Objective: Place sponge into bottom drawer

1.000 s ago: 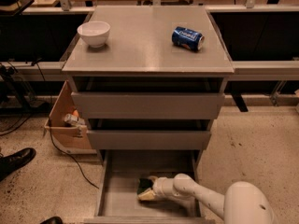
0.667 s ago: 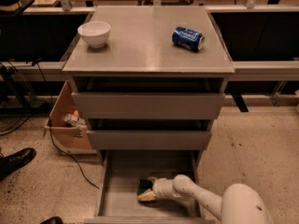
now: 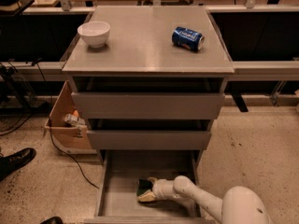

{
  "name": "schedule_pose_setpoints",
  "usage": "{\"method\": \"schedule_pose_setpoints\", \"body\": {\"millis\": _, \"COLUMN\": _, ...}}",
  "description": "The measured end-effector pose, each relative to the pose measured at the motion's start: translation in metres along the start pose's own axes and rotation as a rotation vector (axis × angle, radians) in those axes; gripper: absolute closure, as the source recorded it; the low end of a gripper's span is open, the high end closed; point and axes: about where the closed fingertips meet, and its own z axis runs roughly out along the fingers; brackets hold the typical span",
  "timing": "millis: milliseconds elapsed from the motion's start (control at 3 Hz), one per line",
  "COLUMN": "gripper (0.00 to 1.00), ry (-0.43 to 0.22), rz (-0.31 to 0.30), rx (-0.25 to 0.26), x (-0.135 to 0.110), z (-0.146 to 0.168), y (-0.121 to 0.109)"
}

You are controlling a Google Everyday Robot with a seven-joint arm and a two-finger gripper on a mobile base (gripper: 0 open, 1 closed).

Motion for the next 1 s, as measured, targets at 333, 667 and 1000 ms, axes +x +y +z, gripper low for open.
{"method": "schedule_pose_setpoints", "body": {"millis": 333, "gripper": 0.15, "ry": -0.018, "rz": -0.010, "rx": 0.001, "x": -0.0027, "z": -0.0004, "y": 0.0028}}
{"method": "schedule_pose_setpoints", "body": {"millis": 667, "gripper": 0.00, "ry": -0.049, "rz": -0.034, "rx": 0.007, "x": -0.0099, "z": -0.0088, "y": 0.0060}}
{"method": "schedule_pose_setpoints", "body": {"millis": 1000, "gripper": 0.00, "ry": -0.050, "rz": -0.034, "rx": 0.007, "x": -0.0101, "z": -0.0093, "y": 0.0060}}
